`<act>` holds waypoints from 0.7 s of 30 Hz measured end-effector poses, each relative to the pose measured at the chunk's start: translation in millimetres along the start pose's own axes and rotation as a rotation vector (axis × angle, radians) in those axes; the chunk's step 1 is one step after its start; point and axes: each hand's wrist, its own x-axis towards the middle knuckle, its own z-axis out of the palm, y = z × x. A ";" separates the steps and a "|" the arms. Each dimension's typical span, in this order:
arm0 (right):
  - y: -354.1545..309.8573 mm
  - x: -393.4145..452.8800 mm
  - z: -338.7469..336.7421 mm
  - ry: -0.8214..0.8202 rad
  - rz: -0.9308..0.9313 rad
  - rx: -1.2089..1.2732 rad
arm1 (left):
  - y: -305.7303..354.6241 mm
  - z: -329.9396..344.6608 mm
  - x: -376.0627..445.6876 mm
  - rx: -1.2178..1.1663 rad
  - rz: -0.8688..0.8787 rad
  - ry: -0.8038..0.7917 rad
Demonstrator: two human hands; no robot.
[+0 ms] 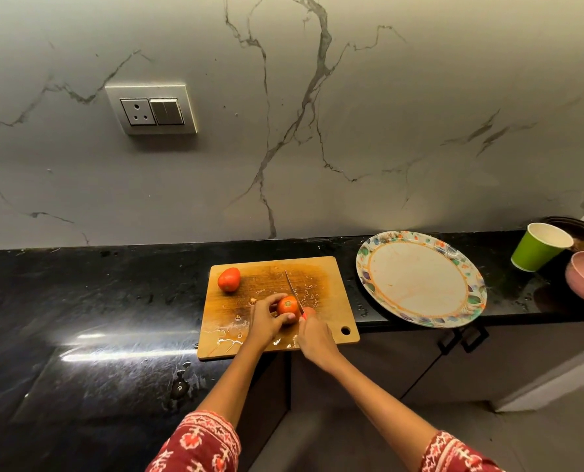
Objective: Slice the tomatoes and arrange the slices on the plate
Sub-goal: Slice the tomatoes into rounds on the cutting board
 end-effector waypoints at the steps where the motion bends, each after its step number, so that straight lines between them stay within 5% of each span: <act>1: -3.3 3.6 0.0 -0.010 0.029 -0.004 | -1.0 0.6 -0.5 0.001 0.010 -0.006; 21: 10.0 -4.9 2.3 -0.067 -0.039 -0.054 | -7.6 0.4 3.0 -0.018 0.024 -0.006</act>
